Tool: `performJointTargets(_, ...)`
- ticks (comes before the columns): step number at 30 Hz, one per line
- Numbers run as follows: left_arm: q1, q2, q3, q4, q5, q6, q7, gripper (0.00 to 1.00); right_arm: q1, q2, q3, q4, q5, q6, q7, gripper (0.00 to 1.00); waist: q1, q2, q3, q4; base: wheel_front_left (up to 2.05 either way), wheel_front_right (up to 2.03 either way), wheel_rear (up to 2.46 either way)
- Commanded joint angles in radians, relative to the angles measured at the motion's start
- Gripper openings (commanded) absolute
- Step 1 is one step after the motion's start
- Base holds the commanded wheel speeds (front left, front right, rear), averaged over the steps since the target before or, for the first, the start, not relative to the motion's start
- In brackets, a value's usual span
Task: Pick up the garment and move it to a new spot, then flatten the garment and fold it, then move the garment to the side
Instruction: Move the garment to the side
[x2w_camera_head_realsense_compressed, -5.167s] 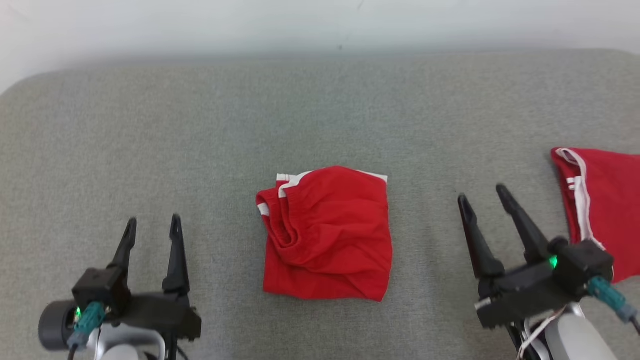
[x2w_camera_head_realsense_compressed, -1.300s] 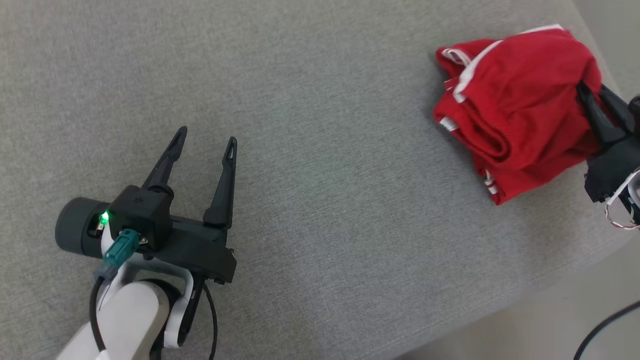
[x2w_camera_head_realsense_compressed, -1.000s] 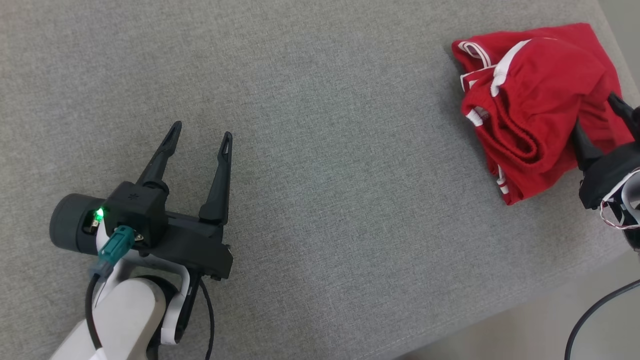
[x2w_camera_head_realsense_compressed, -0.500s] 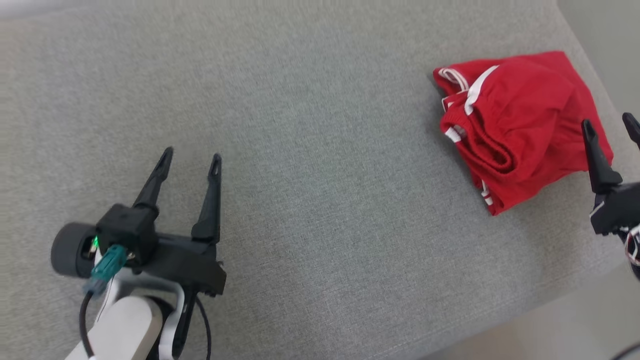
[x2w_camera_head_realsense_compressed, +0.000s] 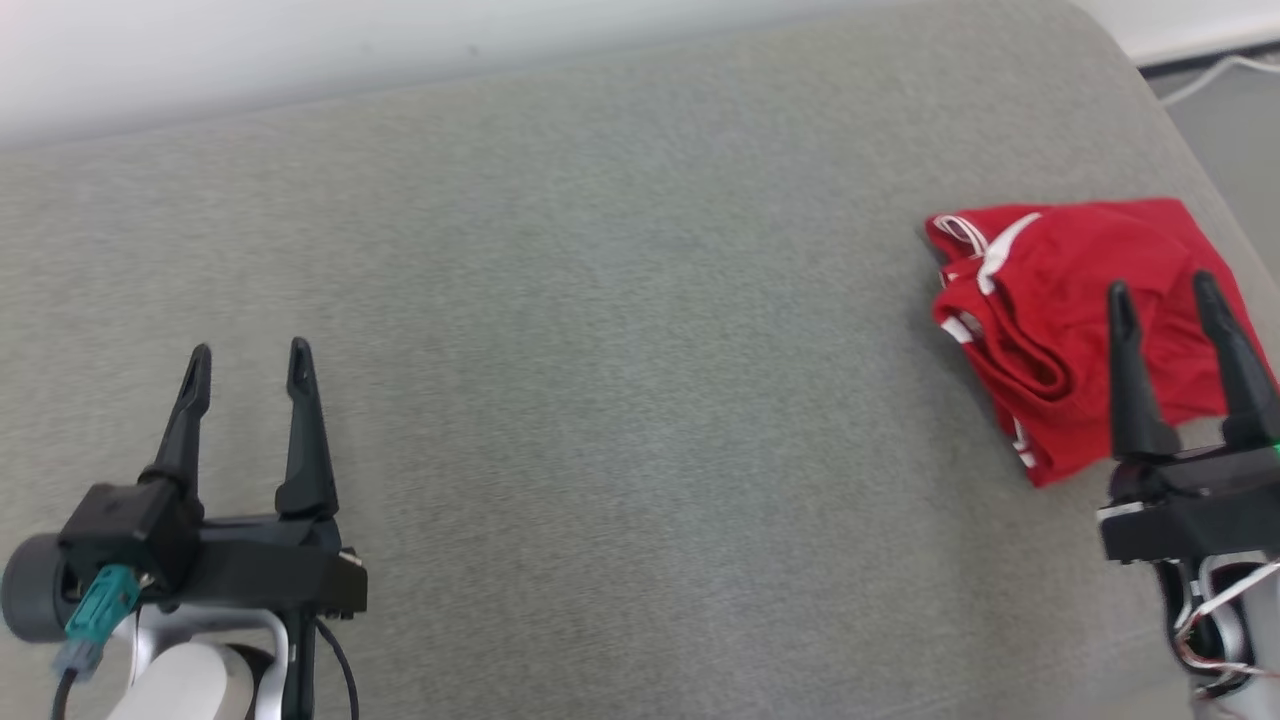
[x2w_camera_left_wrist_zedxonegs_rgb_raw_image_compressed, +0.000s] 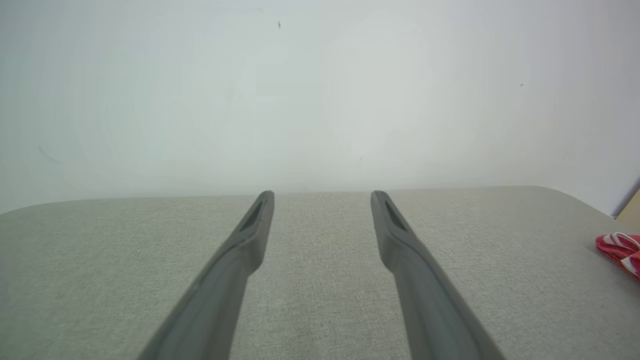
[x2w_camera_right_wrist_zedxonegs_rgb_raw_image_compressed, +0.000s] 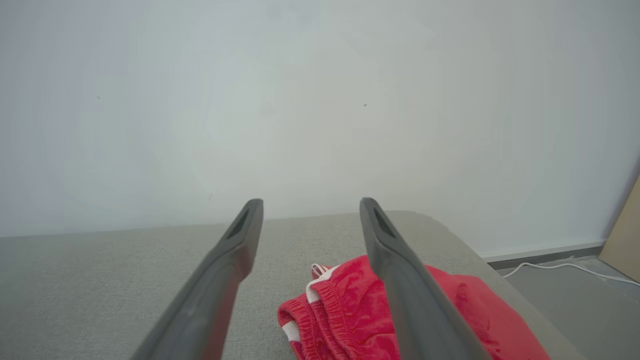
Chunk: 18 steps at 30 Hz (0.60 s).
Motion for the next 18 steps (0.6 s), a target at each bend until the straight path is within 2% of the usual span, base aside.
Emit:
performJointTargets(1,0.022,0.003,0.011,-0.007,-0.003,0.007,-0.013,1.00,0.015,0.018,-0.002,-0.023,-0.027,0.000,0.010,1.00,0.0002,0.0001,-0.051,0.060,0.00,0.00,0.00)
performJointTargets(7,0.093,-0.003,0.031,-0.007,-0.014,0.001,-0.041,1.00,0.068,0.103,0.012,-0.099,-0.119,-0.001,0.051,1.00,0.0002,0.0001,-0.114,0.126,0.00,0.00,0.00)
performJointTargets(18,0.199,-0.032,0.021,0.023,-0.001,-0.043,-0.056,1.00,0.187,0.165,0.033,-0.080,-0.191,-0.001,0.087,1.00,0.0002,0.0001,-0.226,0.185,0.00,0.00,0.00)
